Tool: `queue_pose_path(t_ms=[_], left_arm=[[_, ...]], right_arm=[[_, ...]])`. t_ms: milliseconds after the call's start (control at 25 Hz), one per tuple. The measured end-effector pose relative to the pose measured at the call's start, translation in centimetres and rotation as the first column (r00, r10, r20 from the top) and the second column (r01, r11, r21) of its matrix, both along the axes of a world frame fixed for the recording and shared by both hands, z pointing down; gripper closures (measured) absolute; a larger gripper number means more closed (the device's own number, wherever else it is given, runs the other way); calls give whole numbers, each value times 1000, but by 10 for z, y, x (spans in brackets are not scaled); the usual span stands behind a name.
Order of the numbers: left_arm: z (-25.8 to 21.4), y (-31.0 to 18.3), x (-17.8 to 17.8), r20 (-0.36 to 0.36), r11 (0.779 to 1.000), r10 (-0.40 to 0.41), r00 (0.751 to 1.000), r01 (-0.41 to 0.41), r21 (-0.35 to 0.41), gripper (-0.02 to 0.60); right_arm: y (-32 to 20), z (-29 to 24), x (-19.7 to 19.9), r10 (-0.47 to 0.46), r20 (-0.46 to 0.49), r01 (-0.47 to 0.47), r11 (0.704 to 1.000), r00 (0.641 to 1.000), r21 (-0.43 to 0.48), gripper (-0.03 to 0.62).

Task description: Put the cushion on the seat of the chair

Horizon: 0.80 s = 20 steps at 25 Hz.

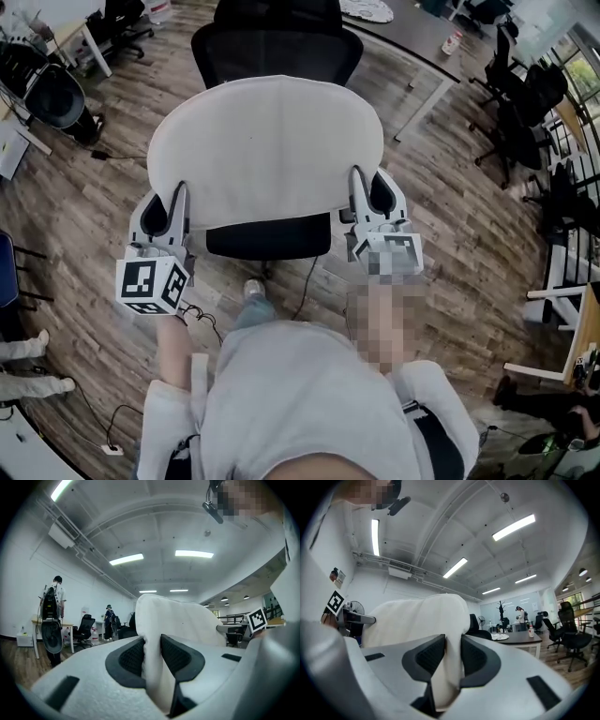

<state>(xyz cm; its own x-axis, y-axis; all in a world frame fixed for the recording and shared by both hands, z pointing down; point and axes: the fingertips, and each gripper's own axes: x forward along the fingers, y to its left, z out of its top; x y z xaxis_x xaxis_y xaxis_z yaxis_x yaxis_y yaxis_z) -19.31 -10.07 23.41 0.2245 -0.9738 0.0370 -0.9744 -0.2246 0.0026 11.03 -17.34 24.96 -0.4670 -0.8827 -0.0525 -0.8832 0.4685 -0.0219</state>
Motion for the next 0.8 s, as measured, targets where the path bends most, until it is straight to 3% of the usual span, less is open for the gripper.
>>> queue_pose_path(t_ms=[440, 800], left_arm=[[30, -65, -32, -26, 993, 85, 996, -87, -78, 503], [79, -94, -39, -53, 972, 143, 988, -150, -182, 503]], right_arm=[[-42, 30, -26, 82, -13, -83, 992, 997, -97, 508], [-53, 78, -30, 140, -46, -147, 966, 989, -212, 508]])
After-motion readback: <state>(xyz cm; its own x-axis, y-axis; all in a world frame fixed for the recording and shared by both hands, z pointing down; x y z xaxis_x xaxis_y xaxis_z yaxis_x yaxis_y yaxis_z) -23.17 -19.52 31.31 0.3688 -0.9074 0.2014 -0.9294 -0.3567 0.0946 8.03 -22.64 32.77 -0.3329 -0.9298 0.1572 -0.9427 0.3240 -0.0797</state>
